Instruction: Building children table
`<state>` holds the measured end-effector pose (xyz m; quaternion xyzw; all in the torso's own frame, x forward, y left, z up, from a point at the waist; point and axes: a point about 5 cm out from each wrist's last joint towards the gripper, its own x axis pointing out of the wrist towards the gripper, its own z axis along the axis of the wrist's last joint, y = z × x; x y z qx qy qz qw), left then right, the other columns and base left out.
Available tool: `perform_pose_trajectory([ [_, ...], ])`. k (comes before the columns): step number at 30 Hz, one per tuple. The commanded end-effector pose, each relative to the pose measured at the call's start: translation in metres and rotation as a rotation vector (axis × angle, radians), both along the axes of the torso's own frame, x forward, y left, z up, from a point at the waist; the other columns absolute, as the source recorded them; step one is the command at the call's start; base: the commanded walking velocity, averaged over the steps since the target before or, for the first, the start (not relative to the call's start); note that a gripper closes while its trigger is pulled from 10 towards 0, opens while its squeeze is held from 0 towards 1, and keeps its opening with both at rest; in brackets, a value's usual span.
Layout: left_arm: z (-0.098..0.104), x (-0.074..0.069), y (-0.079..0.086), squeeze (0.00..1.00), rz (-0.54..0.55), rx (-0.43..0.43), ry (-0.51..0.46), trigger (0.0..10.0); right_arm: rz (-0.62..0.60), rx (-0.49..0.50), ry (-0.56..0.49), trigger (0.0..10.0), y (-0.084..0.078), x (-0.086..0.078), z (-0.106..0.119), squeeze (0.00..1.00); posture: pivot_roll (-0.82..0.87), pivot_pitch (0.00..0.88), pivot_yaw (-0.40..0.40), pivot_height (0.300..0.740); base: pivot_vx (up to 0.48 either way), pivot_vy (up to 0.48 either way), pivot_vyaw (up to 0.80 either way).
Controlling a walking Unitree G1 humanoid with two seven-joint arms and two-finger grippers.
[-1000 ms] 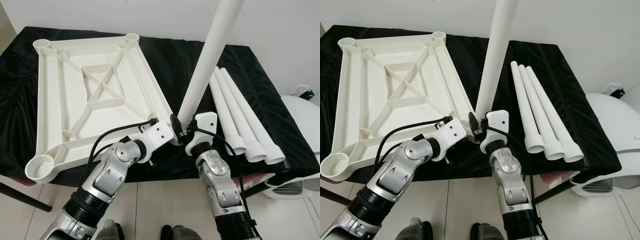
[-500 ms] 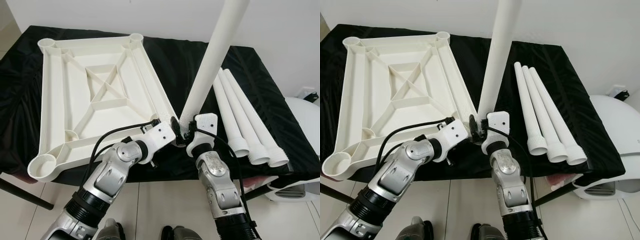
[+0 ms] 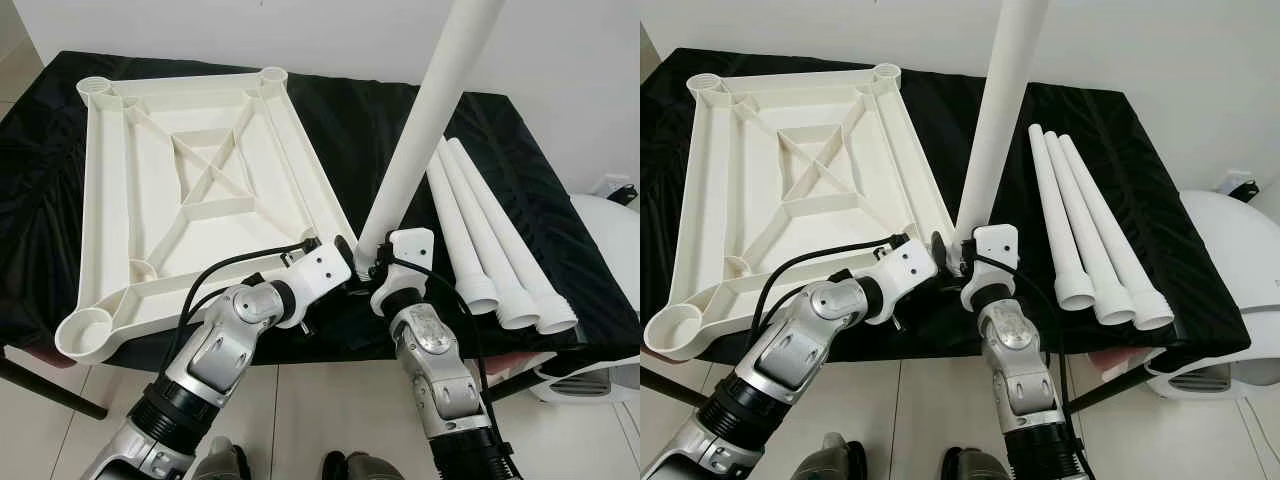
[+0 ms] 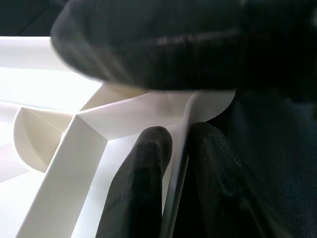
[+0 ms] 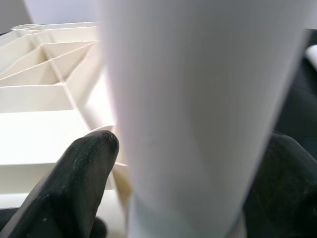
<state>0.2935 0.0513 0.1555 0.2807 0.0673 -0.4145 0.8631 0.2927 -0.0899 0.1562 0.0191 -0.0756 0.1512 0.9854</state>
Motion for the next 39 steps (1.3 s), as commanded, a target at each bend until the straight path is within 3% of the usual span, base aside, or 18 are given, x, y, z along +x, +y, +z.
perform_pose_trajectory([
  [1, 0.0088, -0.0016, -0.0074, 0.0, -0.042, -0.011, -0.036, 10.0, 0.018, -0.002, 0.01, 10.0, -0.0039, 0.0019, -0.0032, 0.0, -0.07, 0.095, -0.075, 0.74, 0.0, 0.0, 0.0],
  [7, 0.0087, -0.0012, -0.0073, 0.0, -0.04, -0.013, -0.036, 10.0, 0.015, -0.017, 0.014, 10.0, -0.0095, 0.0056, -0.0053, 0.0, -0.07, 0.087, -0.075, 0.74, 0.0, 0.0, 0.0],
  [21, 0.0088, -0.0033, -0.0107, 0.0, -0.05, -0.017, -0.042, 10.0, 0.04, -0.026, 0.01, 10.0, -0.0025, 0.0043, -0.0077, 0.0, -0.07, 0.069, -0.07, 0.74, 0.0, 0.0, 0.0],
  [39, 0.0114, -0.0014, -0.0095, 0.0, -0.048, -0.017, -0.045, 10.0, 0.023, -0.036, -0.001, 10.0, -0.0055, 0.0054, -0.0081, 0.0, -0.07, 0.084, -0.062, 0.74, 0.0, 0.0, 0.0],
])
